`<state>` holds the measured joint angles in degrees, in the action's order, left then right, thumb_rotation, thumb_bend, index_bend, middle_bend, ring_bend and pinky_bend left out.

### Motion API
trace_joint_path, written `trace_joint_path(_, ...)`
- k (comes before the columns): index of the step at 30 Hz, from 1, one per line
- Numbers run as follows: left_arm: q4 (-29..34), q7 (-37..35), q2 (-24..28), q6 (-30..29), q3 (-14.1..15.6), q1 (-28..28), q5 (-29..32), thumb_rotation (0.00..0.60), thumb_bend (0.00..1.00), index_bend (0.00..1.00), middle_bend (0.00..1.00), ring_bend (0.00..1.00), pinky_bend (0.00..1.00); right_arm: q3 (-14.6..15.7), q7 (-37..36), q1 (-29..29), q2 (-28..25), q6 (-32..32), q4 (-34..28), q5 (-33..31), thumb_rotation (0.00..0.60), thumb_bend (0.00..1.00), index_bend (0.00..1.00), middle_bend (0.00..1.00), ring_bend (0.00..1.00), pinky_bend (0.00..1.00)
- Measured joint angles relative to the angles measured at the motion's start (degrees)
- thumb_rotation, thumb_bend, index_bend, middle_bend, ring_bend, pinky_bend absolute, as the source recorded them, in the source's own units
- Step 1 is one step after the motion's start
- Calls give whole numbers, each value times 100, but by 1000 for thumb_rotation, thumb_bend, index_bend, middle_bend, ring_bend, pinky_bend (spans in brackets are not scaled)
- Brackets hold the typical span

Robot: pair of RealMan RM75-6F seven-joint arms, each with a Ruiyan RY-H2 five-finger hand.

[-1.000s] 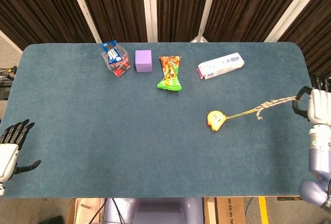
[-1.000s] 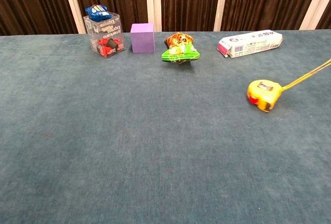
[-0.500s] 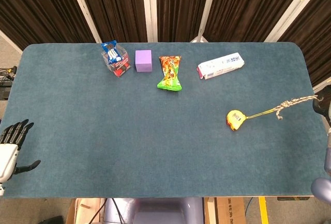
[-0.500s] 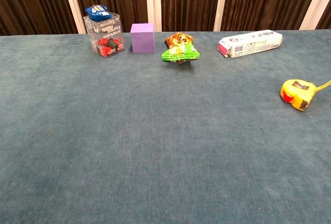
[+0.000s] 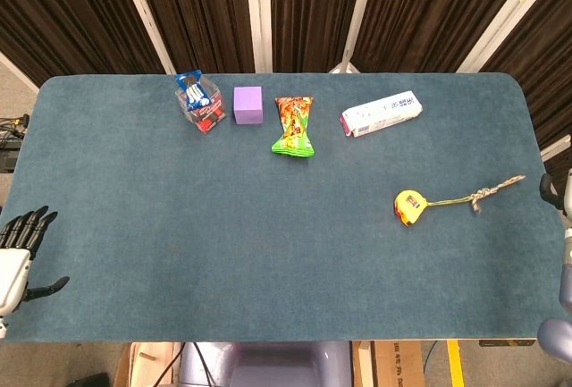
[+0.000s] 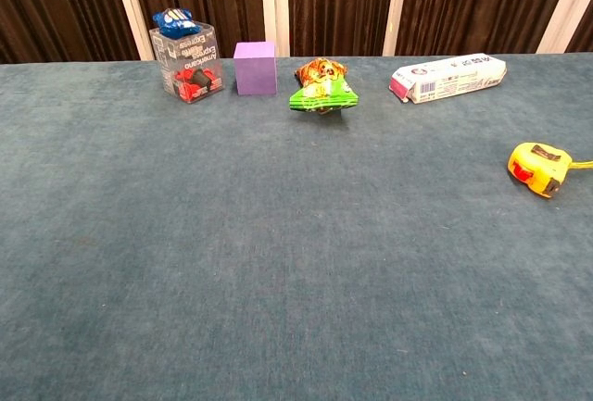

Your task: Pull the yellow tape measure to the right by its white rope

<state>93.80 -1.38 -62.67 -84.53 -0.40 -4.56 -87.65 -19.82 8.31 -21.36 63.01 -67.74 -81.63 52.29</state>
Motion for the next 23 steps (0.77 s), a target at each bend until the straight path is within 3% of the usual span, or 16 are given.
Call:
trace_joint_path(3,-9,7,-2,-20,0,5,-15,600,0,0,0,0,0,19,-71,91,-35,-155,-228,95,600,430,0,0,0,0)
trace_joint_path(5,-21,15,-5,-35,0,8,-27,600,0,0,0,0,0,39,-158,162,-67,-227,-411,170,600,343,0,0,0,0)
trace_joint_path(11,-111,59,-20,-50,-37,7,17,600,0,0,0,0,0,319,-574,538,-233,-575,-1179,895,600,274,0,0,0,0)
trace_joint_path(18,-245,242,-26,-191,-72,42,7,600,0,0,0,0,0,1107,-843,1163,-327,-1348,-1705,2521,600,272,0,0,0,0)
trace_joint_path(23,-297,332,-28,-340,-70,91,-85,600,0,0,0,0,0,1648,-831,1611,-265,-2023,-1543,3448,600,269,0,0,0,0)
